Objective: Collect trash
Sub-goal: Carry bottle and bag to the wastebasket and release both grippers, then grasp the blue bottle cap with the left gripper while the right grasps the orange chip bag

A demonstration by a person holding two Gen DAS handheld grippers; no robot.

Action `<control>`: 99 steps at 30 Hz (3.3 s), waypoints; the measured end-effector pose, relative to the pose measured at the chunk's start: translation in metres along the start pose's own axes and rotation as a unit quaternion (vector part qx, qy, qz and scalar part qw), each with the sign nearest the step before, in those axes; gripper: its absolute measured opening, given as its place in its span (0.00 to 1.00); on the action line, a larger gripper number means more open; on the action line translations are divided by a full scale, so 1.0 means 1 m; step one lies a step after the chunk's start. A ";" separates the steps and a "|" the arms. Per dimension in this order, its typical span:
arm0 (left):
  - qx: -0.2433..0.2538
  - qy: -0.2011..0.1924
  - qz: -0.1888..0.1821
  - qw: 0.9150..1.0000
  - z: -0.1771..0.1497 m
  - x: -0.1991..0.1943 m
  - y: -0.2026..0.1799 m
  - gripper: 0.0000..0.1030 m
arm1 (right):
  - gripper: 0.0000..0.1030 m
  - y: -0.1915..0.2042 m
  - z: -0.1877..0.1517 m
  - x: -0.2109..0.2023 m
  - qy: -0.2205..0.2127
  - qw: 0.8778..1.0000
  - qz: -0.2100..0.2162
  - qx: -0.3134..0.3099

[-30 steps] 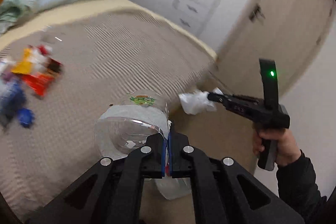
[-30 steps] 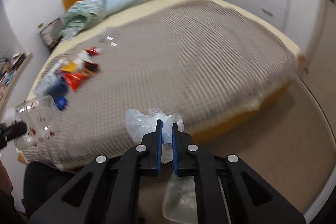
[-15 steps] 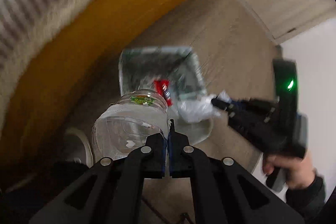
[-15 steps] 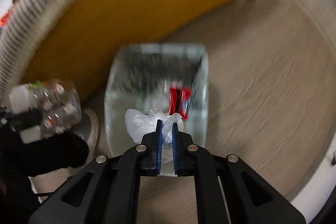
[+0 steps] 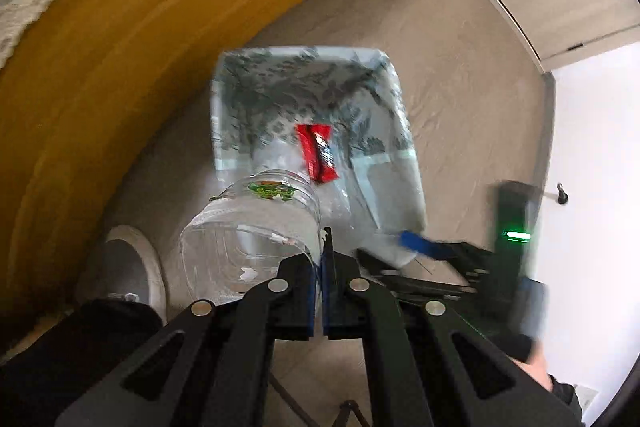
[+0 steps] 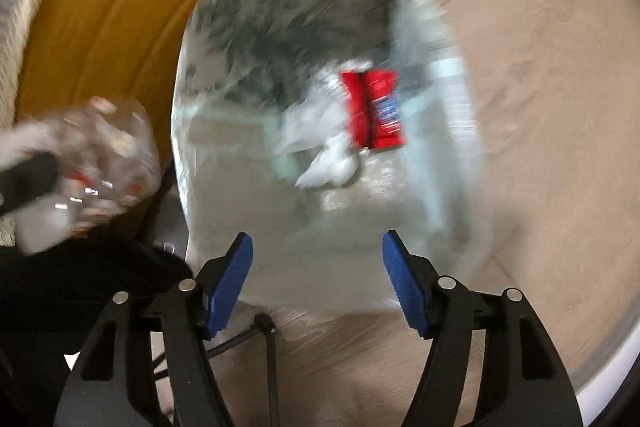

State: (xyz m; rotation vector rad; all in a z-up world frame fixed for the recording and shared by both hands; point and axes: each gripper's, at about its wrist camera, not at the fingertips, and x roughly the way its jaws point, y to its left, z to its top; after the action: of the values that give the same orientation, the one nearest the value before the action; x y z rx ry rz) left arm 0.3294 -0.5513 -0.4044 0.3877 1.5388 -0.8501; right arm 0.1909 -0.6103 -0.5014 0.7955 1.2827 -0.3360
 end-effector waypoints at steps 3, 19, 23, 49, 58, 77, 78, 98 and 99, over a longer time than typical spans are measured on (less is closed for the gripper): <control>0.006 0.024 -0.026 0.999 0.004 0.023 -0.011 0.00 | 0.63 -0.034 -0.007 -0.038 -0.038 0.998 -0.011 0.046; -0.069 0.038 0.014 0.997 -0.001 0.028 0.010 0.82 | 0.63 -0.033 -0.008 -0.043 -0.023 0.998 -0.038 0.043; -0.043 0.029 0.057 0.997 -0.011 0.008 0.009 0.82 | 0.63 -0.018 -0.002 -0.046 -0.022 0.998 -0.054 0.018; -0.093 -0.384 0.186 0.900 -0.089 -0.314 0.186 0.82 | 0.63 0.245 0.073 -0.190 -0.207 0.956 -0.127 -0.164; -0.151 -0.323 0.263 0.896 -0.024 -0.305 0.320 0.77 | 0.63 0.392 0.075 -0.172 -0.213 0.923 -0.084 -0.310; -0.202 -0.335 0.177 0.903 -0.030 -0.322 0.377 0.44 | 0.63 0.551 0.123 -0.130 -0.253 0.871 -0.078 -0.413; -0.206 -0.347 0.180 0.897 -0.035 -0.329 0.378 0.44 | 0.63 0.558 0.127 -0.130 -0.256 0.868 -0.078 -0.418; -0.246 -0.407 0.101 0.874 -0.067 -0.362 0.414 0.44 | 0.16 0.631 0.132 -0.083 -0.270 0.814 -0.130 -0.497; -0.239 -0.407 0.095 0.877 -0.065 -0.360 0.412 0.44 | 0.14 0.622 0.134 -0.099 -0.277 0.820 -0.122 -0.486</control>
State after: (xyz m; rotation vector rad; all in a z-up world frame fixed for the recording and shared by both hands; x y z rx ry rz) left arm 0.6271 -0.1454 -0.1803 -0.1828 0.8440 -0.3605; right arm 0.6539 -0.2899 -0.1887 -0.3444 0.8151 -0.0614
